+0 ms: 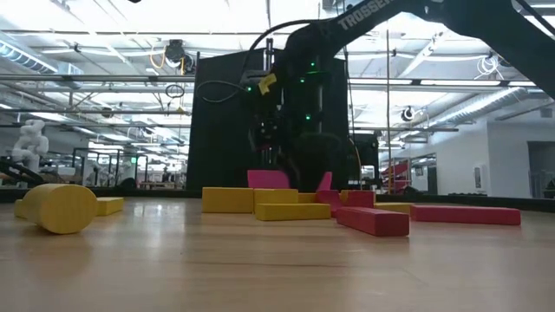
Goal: Sort blocks
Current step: Put the red block into the red bin
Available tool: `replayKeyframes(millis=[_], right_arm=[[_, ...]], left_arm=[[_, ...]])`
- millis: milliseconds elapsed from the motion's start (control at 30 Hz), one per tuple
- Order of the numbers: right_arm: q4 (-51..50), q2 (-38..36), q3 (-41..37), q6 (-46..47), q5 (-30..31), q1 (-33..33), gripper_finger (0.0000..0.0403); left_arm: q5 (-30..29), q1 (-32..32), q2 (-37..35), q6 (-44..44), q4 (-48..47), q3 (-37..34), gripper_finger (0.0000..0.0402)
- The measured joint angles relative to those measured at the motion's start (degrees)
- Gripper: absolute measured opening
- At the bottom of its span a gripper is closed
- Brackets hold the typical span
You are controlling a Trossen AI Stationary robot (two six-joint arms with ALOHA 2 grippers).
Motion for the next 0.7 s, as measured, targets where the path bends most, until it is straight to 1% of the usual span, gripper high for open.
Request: replayKeyframes(millis=[100, 133, 333, 467, 700], right_arm=[[0.02, 0.07, -0.04, -0.19, 0.16, -0.05, 0.0117], [0.01, 0.07, -0.05, -0.18, 0.16, -0.07, 0.011], [0.02, -0.79, -0.21, -0.05, 0.32, -0.09, 0.0111], [-0.39, -2.88, -0.55, -0.02, 1.16, -0.09, 0.0111], [-0.14, -12.49, -0.36, -1.47, 1.09, -1.48, 0.0111]], left_arm=[[0.0, 0.0, 0.0, 0.02, -0.17, 0.0, 0.0264], [0.0, 0.0, 0.0, 0.01, -0.16, 0.0, 0.0264], [0.0, 0.0, 0.0, 0.19, -0.17, 0.0, 0.0264], [0.0, 0.0, 0.0, 0.5, -0.23, 0.0, 0.0264], [0.0, 0.0, 0.0, 0.5, -0.44, 0.0, 0.0264]])
